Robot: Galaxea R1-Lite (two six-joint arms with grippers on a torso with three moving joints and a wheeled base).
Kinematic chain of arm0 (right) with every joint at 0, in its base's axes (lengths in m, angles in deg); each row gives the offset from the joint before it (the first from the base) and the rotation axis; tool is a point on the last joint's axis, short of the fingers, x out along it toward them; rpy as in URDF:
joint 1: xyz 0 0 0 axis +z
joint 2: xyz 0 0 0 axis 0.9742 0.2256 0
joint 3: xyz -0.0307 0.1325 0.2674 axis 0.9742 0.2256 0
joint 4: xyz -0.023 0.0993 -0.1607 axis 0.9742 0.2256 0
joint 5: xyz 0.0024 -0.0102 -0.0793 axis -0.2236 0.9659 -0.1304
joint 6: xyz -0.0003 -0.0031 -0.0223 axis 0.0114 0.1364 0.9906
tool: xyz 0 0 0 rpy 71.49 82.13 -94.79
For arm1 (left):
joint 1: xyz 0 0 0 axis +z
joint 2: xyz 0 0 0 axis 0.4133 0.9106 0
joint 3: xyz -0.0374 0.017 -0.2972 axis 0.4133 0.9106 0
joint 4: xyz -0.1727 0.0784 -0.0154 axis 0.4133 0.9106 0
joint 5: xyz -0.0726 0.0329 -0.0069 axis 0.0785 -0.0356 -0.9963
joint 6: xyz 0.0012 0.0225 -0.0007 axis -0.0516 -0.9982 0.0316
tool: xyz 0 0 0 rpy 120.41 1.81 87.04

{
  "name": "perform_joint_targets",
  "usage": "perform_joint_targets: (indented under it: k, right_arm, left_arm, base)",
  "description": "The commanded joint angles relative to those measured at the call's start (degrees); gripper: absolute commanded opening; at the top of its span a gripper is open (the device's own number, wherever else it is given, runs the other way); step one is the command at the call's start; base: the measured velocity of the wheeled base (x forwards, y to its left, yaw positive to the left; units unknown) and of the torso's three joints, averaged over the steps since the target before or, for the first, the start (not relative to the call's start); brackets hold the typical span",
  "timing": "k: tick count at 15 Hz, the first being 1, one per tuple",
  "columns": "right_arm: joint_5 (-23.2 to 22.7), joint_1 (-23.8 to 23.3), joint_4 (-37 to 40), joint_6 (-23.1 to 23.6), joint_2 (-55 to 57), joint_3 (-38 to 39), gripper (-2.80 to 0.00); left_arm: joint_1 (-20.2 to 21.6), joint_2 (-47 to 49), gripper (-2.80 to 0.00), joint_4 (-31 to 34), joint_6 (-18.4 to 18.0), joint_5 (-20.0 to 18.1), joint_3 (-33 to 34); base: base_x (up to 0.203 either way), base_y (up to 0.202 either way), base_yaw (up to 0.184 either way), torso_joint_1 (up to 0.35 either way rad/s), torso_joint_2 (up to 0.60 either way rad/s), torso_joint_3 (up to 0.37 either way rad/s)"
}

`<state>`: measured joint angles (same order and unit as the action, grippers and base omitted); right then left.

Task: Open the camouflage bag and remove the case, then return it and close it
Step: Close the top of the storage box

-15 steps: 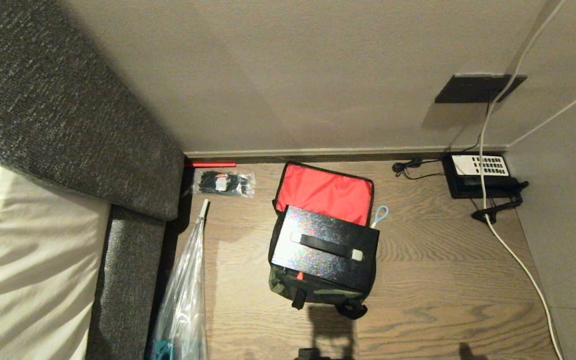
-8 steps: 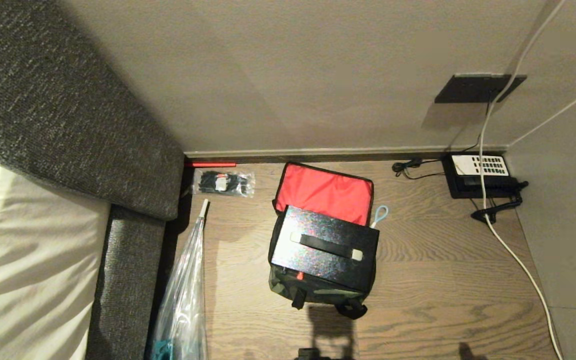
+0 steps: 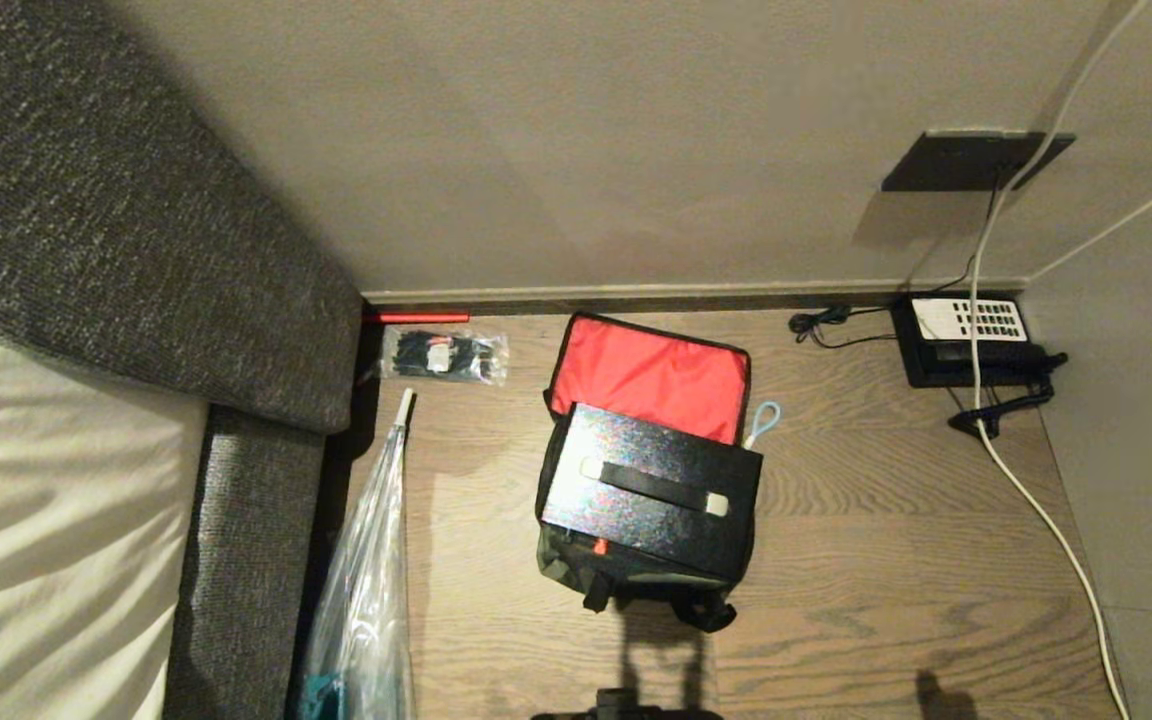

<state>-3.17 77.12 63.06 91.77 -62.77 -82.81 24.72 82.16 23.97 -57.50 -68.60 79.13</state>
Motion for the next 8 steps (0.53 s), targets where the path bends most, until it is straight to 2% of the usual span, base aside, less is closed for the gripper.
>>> perform_joint_targets:
  k: [1, 5, 8]
  right_arm:
    - [-0.03, 0.02, 0.01, 0.03, 0.43, 0.01, -2.8]
    - [-0.03, 0.02, 0.01, 0.03, 0.43, 0.01, -2.8]
    - [-0.03, 0.02, 0.01, 0.03, 0.43, 0.01, -2.8]
  left_arm:
    - [-0.04, -0.11, -2.8, -0.02, -0.03, 0.04, 0.09]
    - [-0.04, -0.11, -2.8, -0.02, 0.4, 0.13, 0.09]
    - [-0.04, -0.11, -2.8, -0.11, 0.52, 0.3, 0.11]
  base:
    - [0.0, 0.0, 0.0, 0.006, 0.01, -0.033]
    - [0.0, 0.0, 0.0, 0.0, 0.0, 0.0]
    - [0.179, 0.055, -0.001, 0.004, 0.0, 0.003]
